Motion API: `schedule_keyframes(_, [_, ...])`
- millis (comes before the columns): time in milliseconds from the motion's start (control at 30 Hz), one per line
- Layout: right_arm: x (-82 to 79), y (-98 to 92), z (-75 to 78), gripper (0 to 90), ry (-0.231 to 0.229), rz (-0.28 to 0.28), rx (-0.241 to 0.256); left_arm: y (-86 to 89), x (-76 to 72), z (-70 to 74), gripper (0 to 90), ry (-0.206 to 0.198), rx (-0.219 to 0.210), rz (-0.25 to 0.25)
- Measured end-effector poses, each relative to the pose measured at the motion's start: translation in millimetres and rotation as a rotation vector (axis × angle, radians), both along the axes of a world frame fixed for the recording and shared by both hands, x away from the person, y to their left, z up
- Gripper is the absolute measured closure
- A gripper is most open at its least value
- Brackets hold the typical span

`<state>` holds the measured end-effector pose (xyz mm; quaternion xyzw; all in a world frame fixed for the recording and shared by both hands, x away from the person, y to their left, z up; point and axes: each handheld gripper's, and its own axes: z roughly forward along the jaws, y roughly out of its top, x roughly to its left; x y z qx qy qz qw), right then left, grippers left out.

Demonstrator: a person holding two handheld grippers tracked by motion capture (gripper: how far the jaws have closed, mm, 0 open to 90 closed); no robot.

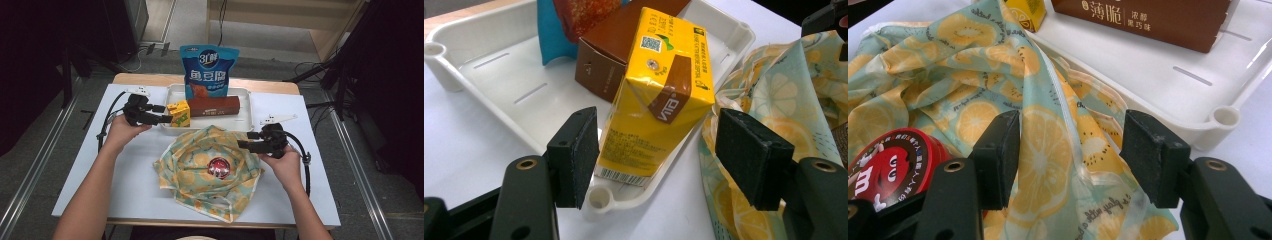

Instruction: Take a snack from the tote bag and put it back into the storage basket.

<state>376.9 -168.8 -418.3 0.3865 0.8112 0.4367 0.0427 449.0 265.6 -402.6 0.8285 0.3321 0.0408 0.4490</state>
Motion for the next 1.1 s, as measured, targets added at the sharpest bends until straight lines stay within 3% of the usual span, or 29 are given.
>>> schedule_keyframes(333, [2.6, 0.9, 0.8, 41.7, -0.002, 0.003, -0.001, 10.0, -10.4, -1.7, 38.1, 0.018, 0.004, 0.034])
schedule_keyframes(467, [3.2, 1.7, 1.3, 41.7, -0.006, 0.006, 0.0, 11.8, -14.3, -2.5, 46.2, 0.05, -0.001, 0.026])
schedule_keyframes(667, [3.4, 1.8, 2.3, 41.7, -0.005, 0.003, 0.0, 10.0, -22.0, -1.9, 52.3, 0.037, 0.004, 0.024])
schedule_keyframes(933, [3.8, 2.0, 3.3, 41.7, -0.012, 0.003, -0.001, 0.9, -25.5, 0.0, 70.1, 0.059, -0.004, -0.01])
schedule_keyframes(1100, [3.8, 2.0, 3.3, 41.7, -0.011, 0.005, -0.003, -5.6, -25.8, -2.1, 85.2, 0.051, 0.0, -0.024])
